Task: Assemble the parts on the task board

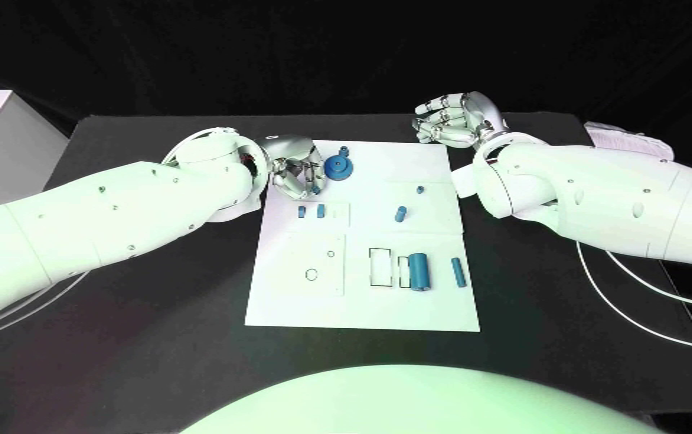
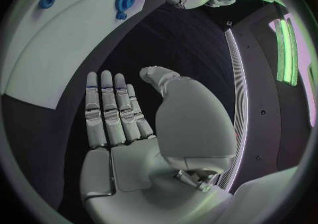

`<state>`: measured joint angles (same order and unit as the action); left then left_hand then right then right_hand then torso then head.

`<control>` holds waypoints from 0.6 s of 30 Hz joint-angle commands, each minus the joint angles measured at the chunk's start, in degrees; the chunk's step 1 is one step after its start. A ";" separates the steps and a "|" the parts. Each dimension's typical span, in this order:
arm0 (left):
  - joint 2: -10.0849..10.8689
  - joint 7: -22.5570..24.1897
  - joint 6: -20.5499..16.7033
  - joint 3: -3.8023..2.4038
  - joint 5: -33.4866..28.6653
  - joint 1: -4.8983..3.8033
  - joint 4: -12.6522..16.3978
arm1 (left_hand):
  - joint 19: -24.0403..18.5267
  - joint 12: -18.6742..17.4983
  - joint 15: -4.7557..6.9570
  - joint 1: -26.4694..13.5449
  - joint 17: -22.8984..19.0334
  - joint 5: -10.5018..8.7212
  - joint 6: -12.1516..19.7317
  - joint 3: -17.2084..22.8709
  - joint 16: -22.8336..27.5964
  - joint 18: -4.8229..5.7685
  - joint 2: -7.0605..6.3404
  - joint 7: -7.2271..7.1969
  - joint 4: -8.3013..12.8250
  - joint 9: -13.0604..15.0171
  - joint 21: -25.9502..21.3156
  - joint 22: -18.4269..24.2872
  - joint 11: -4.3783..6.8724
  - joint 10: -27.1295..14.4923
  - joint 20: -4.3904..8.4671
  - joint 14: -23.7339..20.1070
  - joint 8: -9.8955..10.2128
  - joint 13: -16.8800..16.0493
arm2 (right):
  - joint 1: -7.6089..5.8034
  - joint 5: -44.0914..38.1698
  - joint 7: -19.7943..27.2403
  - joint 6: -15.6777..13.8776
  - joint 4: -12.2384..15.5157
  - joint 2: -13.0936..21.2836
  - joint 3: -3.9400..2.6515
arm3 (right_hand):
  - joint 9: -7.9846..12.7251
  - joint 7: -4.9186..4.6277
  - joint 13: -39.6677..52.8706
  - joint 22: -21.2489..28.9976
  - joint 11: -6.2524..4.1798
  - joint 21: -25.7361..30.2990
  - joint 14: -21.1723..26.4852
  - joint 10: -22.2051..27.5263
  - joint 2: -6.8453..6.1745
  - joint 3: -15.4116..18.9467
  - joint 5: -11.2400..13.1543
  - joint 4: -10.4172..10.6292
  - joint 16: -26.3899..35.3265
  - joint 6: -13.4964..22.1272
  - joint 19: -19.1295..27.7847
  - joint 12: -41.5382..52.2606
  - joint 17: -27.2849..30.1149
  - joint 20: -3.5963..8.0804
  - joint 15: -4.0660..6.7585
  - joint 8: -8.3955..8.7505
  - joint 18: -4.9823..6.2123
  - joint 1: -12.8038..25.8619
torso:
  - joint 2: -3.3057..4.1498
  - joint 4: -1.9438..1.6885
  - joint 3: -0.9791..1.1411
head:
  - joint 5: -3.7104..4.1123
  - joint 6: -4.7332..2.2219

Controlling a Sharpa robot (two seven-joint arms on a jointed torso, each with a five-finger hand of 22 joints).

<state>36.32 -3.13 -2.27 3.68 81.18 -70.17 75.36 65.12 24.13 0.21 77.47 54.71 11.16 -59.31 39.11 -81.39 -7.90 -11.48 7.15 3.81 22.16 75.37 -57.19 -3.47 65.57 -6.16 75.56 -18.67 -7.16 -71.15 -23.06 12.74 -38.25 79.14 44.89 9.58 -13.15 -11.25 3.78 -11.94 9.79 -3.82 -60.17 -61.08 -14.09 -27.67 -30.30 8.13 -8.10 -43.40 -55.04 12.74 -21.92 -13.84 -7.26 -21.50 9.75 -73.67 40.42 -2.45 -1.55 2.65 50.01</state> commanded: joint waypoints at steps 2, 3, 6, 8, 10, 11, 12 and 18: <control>0.17 -1.13 1.21 0.17 0.86 0.16 0.16 | 0.32 -0.04 -0.07 -0.19 0.19 -0.07 -0.64 -0.41 -0.25 0.59 0.27 0.20 -0.03 -0.07 0.34 -0.16 0.06 0.49 0.13 0.51 -0.16 -0.08 | 0.01 -0.29 0.49 1.01 0.05 -0.02 -0.01 | 0.09 -2.50 -0.09 0.05 -0.03 -0.21 0.04 0.22 0.39 -0.25 -0.21 0.00 0.35 0.39 -0.05 0.39 0.07 -0.10 -0.16 -0.27 0.77 0.29 | 0.06 -0.03 -0.07 | 0.01 -0.01; 0.19 -1.15 1.09 0.17 0.87 0.16 0.20 | 0.32 -0.04 -0.07 -0.19 0.19 -0.07 -0.64 -0.41 -0.25 0.59 0.27 0.20 -0.03 -0.07 0.34 -0.16 0.06 0.49 0.13 0.51 -0.16 -0.08 | 0.01 -0.29 0.49 1.00 0.05 -0.02 -0.01 | 0.12 -2.50 -0.08 0.29 -0.03 -0.21 0.07 0.20 0.37 -0.31 -0.28 -0.05 0.40 0.36 -0.06 0.43 0.18 -0.12 -0.17 -0.32 0.77 0.41 | 0.07 -0.02 -0.07 | -0.01 -0.01; 0.23 -1.21 0.80 0.16 0.89 0.16 0.35 | 0.34 -0.04 -0.05 -0.21 0.25 -0.07 -0.67 -0.43 -0.27 0.60 0.28 0.19 -0.04 -0.06 0.35 -0.19 0.07 0.51 0.14 0.54 -0.16 -0.10 | 0.01 -0.30 0.49 1.00 0.06 -0.02 -0.01 | 0.12 -2.50 -0.08 0.29 -0.03 -0.21 0.07 0.20 0.37 -0.31 -0.28 -0.05 0.40 0.36 -0.06 0.43 0.18 -0.12 -0.17 -0.32 0.77 0.41 | 0.06 -0.02 -0.07 | -0.07 -0.01; 0.26 -1.26 0.55 0.16 0.90 0.16 0.42 | 0.34 -0.04 -0.05 -0.21 0.25 -0.07 -0.67 -0.43 -0.27 0.60 0.28 0.19 -0.04 -0.06 0.35 -0.19 0.07 0.51 0.14 0.54 -0.16 -0.10 | 0.01 -0.30 0.49 0.99 0.06 -0.02 -0.01 | 0.12 -2.50 -0.08 0.29 -0.03 -0.21 0.07 0.20 0.37 -0.31 -0.28 -0.05 0.40 0.36 -0.06 0.43 0.18 -0.12 -0.17 -0.32 0.77 0.41 | 0.05 -0.01 -0.06 | -0.05 -0.01; 0.28 -1.33 0.29 0.15 0.90 0.16 0.45 | 0.34 -0.04 -0.05 -0.21 0.25 -0.07 -0.67 -0.43 -0.27 0.60 0.28 0.19 -0.04 -0.06 0.35 -0.19 0.07 0.51 0.14 0.54 -0.16 -0.10 | 0.01 -0.30 0.49 0.98 0.06 -0.02 -0.01 | 0.12 -2.50 -0.08 0.29 -0.03 -0.21 0.07 0.20 0.37 -0.31 -0.28 -0.05 0.40 0.36 -0.06 0.43 0.18 -0.12 -0.17 -0.32 0.77 0.41 | 0.04 0.00 -0.06 | -0.09 -0.01; 0.28 -1.36 0.15 0.15 0.90 0.16 0.45 | 0.34 -0.04 -0.05 -0.21 0.25 -0.07 -0.67 -0.43 -0.27 0.60 0.28 0.19 -0.04 -0.06 0.35 -0.19 0.07 0.51 0.14 0.54 -0.16 -0.10 | 0.01 -0.30 0.49 0.98 0.06 -0.02 -0.01 | 0.12 -2.50 -0.08 0.29 -0.03 -0.21 0.07 0.20 0.37 -0.31 -0.28 -0.05 0.40 0.36 -0.06 0.43 0.18 -0.12 -0.17 -0.32 0.77 0.41 | 0.04 0.00 -0.05 | -0.12 -0.01; 0.29 -1.38 0.01 0.15 0.89 0.16 0.43 | 0.34 -0.05 -0.03 -0.21 0.21 -0.05 -0.71 -0.44 -0.28 0.59 0.30 0.17 -0.04 -0.05 0.35 -0.18 0.09 0.54 0.16 0.54 -0.16 -0.14 | 0.01 -0.30 0.50 0.98 0.06 -0.02 -0.01 | 0.12 -2.50 -0.08 0.29 -0.03 -0.21 0.07 0.20 0.37 -0.31 -0.28 -0.05 0.40 0.36 -0.06 0.43 0.18 -0.12 -0.17 -0.32 0.77 0.41 | 0.04 -0.01 -0.05 | -0.14 -0.01; 0.16 -1.26 -0.51 0.15 0.52 0.16 0.29 | 0.29 -0.06 -0.02 -0.22 0.14 -0.04 -0.73 -0.45 -0.27 0.57 0.32 0.17 -0.04 -0.04 0.32 -0.12 0.09 0.55 0.18 0.52 -0.15 -0.16 | 0.01 -0.31 0.49 0.98 0.05 -0.04 -0.01 | 0.12 -2.50 -0.08 0.29 -0.03 -0.21 0.07 0.20 0.37 -0.31 -0.28 -0.05 0.40 0.36 -0.06 0.43 0.18 -0.12 -0.17 -0.32 0.77 0.41 | 0.01 -0.02 -0.02 | -0.14 -0.01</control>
<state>36.58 -3.90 -2.65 3.71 81.56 -70.12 75.70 65.11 24.13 0.21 77.48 54.91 11.12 -59.34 39.11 -81.43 -7.90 -11.49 7.14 3.81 22.02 75.37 -57.29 -3.39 65.67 -6.16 75.56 -18.72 -7.27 -71.15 -23.07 12.73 -38.18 79.14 44.90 9.58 -13.07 -11.25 3.78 -11.70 9.79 -3.81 -60.17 -61.08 -14.09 -27.66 -30.30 8.14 -7.89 -43.40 -55.04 12.97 -21.80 -13.84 -7.26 -21.50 9.75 -73.66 40.46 -2.47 -1.59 2.52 50.01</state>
